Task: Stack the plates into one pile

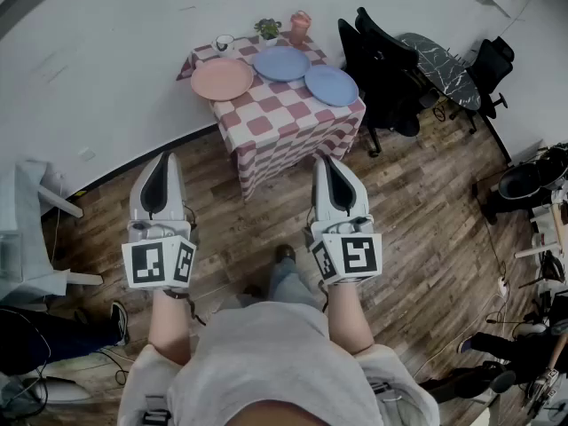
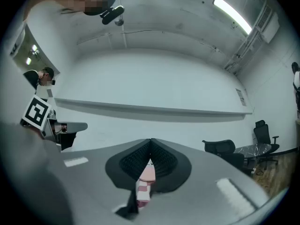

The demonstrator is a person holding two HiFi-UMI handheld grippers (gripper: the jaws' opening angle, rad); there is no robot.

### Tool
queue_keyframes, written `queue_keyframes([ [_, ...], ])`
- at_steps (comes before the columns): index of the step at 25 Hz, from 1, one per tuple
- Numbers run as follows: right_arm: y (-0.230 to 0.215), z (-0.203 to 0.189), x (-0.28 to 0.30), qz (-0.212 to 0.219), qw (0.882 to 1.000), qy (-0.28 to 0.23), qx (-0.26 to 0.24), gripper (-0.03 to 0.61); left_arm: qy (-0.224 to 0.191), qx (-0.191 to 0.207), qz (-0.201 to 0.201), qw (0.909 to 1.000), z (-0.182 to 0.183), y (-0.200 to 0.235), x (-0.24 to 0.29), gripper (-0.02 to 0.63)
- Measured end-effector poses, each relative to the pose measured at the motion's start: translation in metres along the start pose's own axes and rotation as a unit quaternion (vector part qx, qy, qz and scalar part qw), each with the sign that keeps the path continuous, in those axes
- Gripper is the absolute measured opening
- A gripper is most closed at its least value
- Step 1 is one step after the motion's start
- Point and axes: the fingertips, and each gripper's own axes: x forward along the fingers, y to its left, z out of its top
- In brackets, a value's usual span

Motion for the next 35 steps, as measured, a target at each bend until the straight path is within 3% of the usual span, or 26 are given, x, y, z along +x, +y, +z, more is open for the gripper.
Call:
queue_keyframes([
  [20, -0.005, -0.008, 0.026, 0.008, 1.0, 0.004, 0.009, 0.002, 0.004, -0.015, 0.005, 0.9999, -0.014, 0.013, 0.024, 0.006],
  [29, -0.038, -0.021, 0.108, 0.04, 0.999, 0.003, 0.013, 0.002, 0.001, -0.013, 0.021, 0.9997, -0.029, 0.022, 0.101, 0.006],
  [35, -0.066, -0.019, 0.172, 0.064, 0.998, -0.008, 0.009, 0.002, -0.036, -0.026, 0.029, 0.9986, -0.019, 0.028, 0.159, 0.006],
])
